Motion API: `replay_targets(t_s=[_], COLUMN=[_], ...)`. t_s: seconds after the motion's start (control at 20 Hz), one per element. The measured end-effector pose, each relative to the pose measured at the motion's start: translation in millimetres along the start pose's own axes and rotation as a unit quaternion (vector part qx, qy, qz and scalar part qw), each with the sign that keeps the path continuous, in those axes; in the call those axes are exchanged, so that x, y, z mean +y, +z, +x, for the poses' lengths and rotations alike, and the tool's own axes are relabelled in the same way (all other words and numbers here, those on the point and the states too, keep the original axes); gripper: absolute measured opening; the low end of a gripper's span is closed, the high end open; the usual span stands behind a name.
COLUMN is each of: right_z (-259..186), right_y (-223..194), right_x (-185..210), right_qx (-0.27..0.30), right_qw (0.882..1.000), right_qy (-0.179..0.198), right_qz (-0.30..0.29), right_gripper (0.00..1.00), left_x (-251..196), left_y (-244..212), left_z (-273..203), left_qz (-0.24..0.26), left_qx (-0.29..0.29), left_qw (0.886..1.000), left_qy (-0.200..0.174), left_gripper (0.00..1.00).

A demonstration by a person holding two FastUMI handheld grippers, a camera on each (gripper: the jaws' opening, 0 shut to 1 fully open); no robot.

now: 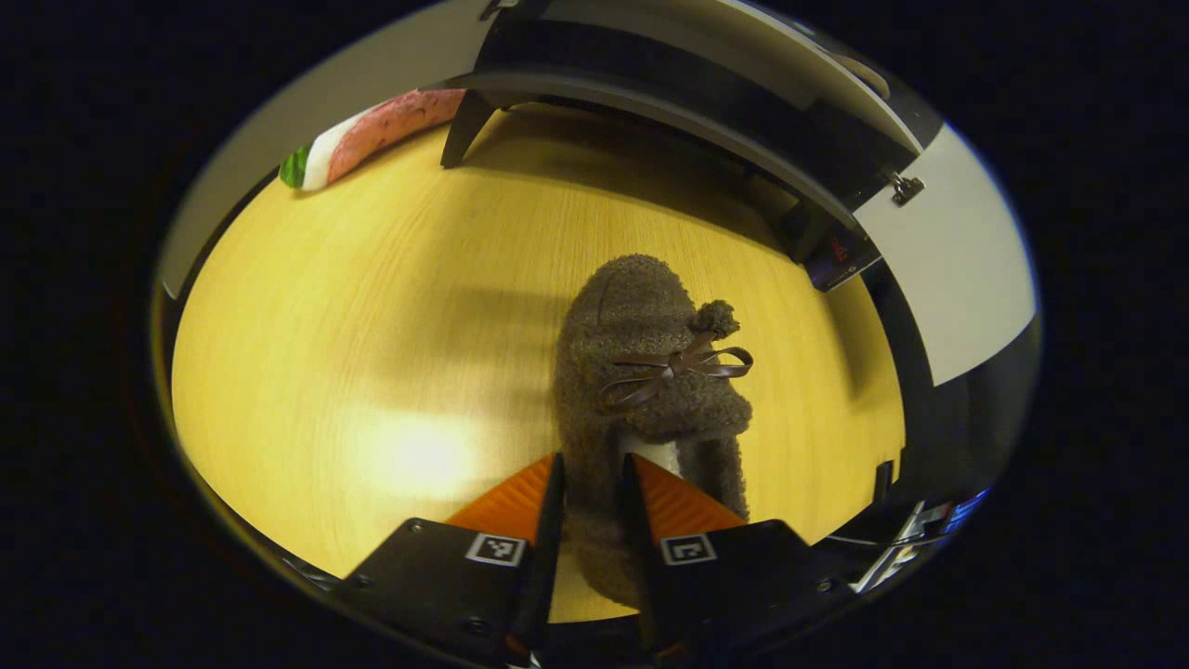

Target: Grab one shoe with the right hand and put it into the shoe cabinet, grab the other shoe with the left hand and put it into the shoe cabinet; then close the right door with the right hand and the left door with the left hand.

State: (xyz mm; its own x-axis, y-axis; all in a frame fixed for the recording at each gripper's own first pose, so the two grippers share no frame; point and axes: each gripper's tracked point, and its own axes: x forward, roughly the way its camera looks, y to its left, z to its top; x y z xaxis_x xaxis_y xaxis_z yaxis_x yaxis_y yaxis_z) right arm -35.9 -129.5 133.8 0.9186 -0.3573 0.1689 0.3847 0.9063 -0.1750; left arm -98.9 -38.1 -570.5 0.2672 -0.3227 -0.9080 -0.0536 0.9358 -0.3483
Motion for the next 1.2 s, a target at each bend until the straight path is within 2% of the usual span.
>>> replay_targets(t_s=[0.05, 0.15, 0.2, 0.3, 0.4, 0.6, 0.65, 0.7, 0.85, 1.0, 1.05, 1.1, 1.2], right_z=[-0.2, -0.4, -0.4, -0.7, -0.4, -0.4, -0.9, 0.2, -1.4, -1.5, -1.7, -1.7, -1.7], right_y=[-1.3, -2.2, -1.8, 0.8, 1.4, -2.3, -3.4, -4.7, -8.8, -13.5, -14.3, -14.5, -15.2], right_x=[1.0, 3.5, 5.1, 5.5, 4.9, 3.6, 3.1, 3.0, 1.8, -4.8, -7.3, -10.4, -17.3], right_qx=[0.001, 0.001, -0.001, -0.006, -0.007, -0.001, 0.000, 0.001, 0.006, 0.010, 0.011, 0.010, 0.008], right_qw=[1.000, 1.000, 1.000, 1.000, 1.000, 1.000, 1.000, 1.000, 1.000, 1.000, 1.000, 0.999, 0.999], right_qy=[0.000, 0.001, 0.001, -0.001, -0.004, -0.009, -0.010, -0.011, -0.015, -0.024, -0.028, -0.032, -0.040], right_qz=[-0.003, -0.007, -0.008, -0.009, -0.010, -0.006, -0.005, -0.004, -0.002, -0.001, 0.000, 0.002, 0.008], right_gripper=[0.30, 0.30, 0.33, 0.33, 0.33, 0.33, 0.36, 0.33, 0.33, 0.33, 0.36, 0.33, 0.33], left_x=[1.0, 3.4, 4.7, 6.0, 6.7, 13.2, 16.2, 17.7, 17.0, 14.6, 13.3, 9.8, -2.0], left_y=[0.6, 2.5, 3.1, 4.7, 3.9, 10.2, 14.8, 23.7, 38.6, 75.2, 93.7, 109.6, 142.6], left_z=[1.5, -0.6, -1.2, -2.8, -1.8, -6.1, -9.6, -14.5, -30.6, -62.9, -82.6, -97.2, -122.9], left_qz=[-0.011, -0.036, -0.053, -0.084, -0.090, -0.031, -0.017, -0.006, 0.014, 0.034, 0.039, 0.043, 0.050], left_qx=[0.003, 0.005, 0.009, 0.010, 0.012, 0.013, 0.010, 0.003, -0.021, -0.065, -0.082, -0.099, -0.136], left_qw=[1.000, 0.999, 0.999, 0.996, 0.996, 0.999, 1.000, 1.000, 1.000, 0.997, 0.996, 0.994, 0.989], left_qy=[-0.002, -0.006, -0.009, -0.016, -0.021, 0.003, 0.005, 0.002, -0.006, -0.019, -0.024, -0.030, -0.041], left_gripper=[0.33, 0.25, 0.16, 0.06, 0.01, 0.04, 0.01, 0.01, 0.01, 0.01, 0.01, 0.01, 0.01])
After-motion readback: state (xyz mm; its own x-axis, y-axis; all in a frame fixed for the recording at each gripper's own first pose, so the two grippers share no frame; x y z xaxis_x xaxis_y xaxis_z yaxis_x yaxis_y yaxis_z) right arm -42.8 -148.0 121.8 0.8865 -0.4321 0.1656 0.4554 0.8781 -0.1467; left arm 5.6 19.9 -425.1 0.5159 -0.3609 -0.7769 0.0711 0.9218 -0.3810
